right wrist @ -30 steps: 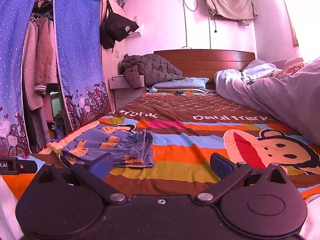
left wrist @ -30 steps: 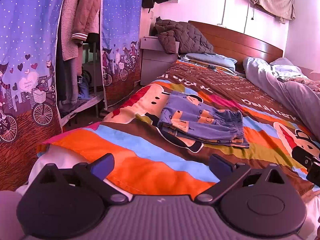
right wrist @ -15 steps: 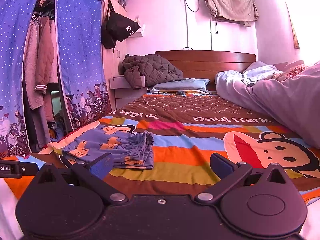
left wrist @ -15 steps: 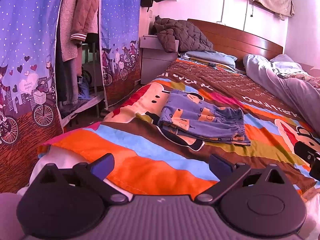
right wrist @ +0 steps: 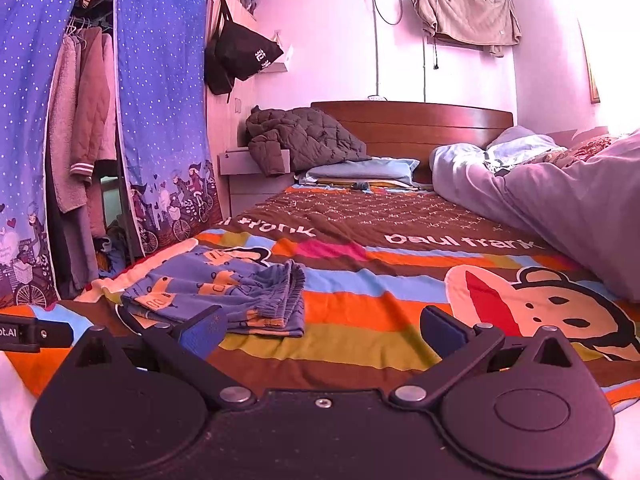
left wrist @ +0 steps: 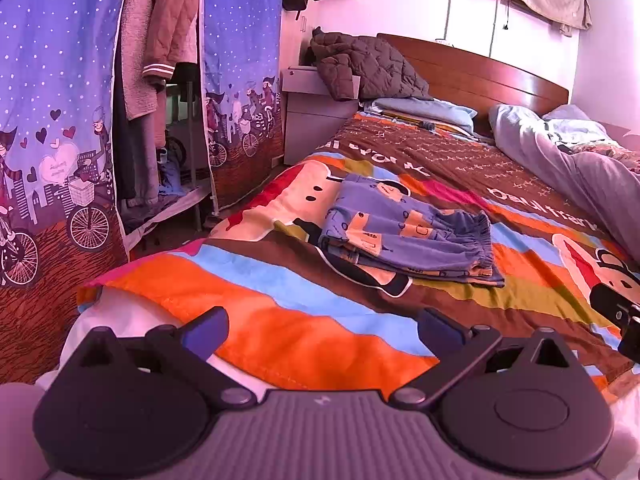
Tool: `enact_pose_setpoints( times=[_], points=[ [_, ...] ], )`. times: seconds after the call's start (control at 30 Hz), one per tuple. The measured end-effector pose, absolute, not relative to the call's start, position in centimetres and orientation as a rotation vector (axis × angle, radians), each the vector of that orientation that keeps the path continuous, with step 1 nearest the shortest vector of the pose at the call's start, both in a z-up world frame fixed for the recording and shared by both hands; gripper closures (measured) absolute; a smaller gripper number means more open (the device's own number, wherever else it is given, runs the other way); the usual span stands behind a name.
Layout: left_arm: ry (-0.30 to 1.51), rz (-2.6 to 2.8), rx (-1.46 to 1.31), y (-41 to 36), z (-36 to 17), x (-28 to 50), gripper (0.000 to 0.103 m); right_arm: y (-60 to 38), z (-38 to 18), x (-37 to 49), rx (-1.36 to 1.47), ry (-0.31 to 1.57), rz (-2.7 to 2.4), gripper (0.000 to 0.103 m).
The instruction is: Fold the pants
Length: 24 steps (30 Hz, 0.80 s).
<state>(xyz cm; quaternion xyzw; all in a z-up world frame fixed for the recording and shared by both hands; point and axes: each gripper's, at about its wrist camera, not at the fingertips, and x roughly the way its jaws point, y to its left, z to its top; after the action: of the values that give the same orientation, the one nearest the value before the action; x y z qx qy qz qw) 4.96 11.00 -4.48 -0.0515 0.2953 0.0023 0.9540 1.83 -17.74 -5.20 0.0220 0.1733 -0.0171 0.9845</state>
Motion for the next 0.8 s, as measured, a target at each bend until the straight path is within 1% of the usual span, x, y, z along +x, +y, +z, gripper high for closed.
enact_pose_setpoints(
  times=[0.8],
  points=[
    [0.592, 0.015, -0.078, 10.43, -4.3, 4.84, 0.0, -18.4, -4.8, 1.91, 0.047, 0.336, -0.046, 0.001]
  ],
)
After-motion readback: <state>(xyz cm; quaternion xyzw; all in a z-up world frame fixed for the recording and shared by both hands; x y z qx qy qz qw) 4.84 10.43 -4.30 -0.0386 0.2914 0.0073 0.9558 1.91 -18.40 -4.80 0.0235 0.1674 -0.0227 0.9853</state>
